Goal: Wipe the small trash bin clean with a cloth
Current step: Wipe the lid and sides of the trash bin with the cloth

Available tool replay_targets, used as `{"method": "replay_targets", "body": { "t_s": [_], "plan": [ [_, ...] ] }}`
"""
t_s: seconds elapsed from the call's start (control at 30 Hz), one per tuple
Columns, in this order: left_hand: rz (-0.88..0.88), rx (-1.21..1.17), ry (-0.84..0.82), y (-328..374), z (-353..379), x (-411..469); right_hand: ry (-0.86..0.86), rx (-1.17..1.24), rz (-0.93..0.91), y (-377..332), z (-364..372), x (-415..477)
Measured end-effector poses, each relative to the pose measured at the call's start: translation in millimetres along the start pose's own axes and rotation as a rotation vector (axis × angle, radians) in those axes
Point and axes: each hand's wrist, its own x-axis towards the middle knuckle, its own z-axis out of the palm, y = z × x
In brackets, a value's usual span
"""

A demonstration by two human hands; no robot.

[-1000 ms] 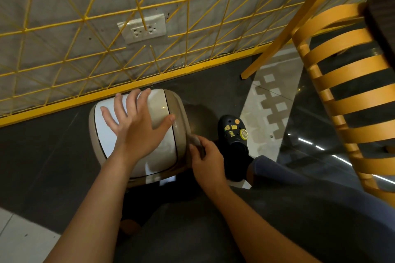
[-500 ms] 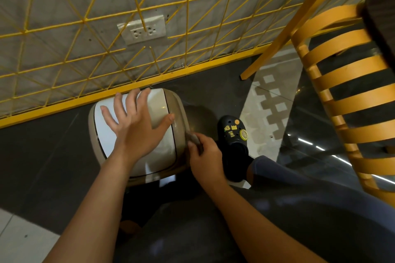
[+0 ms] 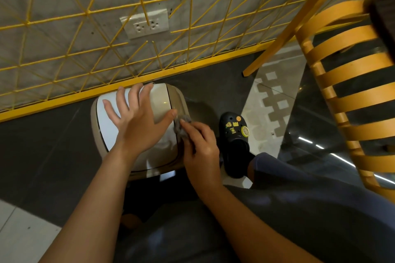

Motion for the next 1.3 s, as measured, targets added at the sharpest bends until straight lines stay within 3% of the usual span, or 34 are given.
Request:
{"method": "replay_targets", "body": {
  "t_s": [0.27, 0.4, 0.63, 0.77, 0.87, 1.0, 1.17, 1.3],
  "plan": [
    [-0.006, -0.015, -0.007, 2, -2, 0, -0.187, 0.003, 0.196, 29, -7, -41],
    [-0.009, -0.007, -0.028, 1, -2, 0, -0.228, -0.005, 0.23, 34, -11, -7],
    [-0.013, -0.018, -0.086, 0, -3, 1, -0.468, -0.2, 0.136, 34, -9, 80],
    [-0.012, -0.001, -0.082, 1, -4, 1, -0.495, -0.228, 0.122, 27, 2, 121],
    [-0.025, 0.013, -0.071, 3, -4, 0, -0.47, -0.085, 0.274, 25, 5, 121],
    [-0.042, 0.013, -0.069, 4, -5, 0, -0.408, 0.056, 0.447, 28, 2, 90],
    [-0.035, 0.011, -0.082, 3, -5, 1, -0.374, 0.015, 0.487, 38, -9, 26],
    [-0.039, -0.012, -0.097, 0, -4, 2, -0.42, 0.197, 0.584, 38, -28, 24]
  ]
}}
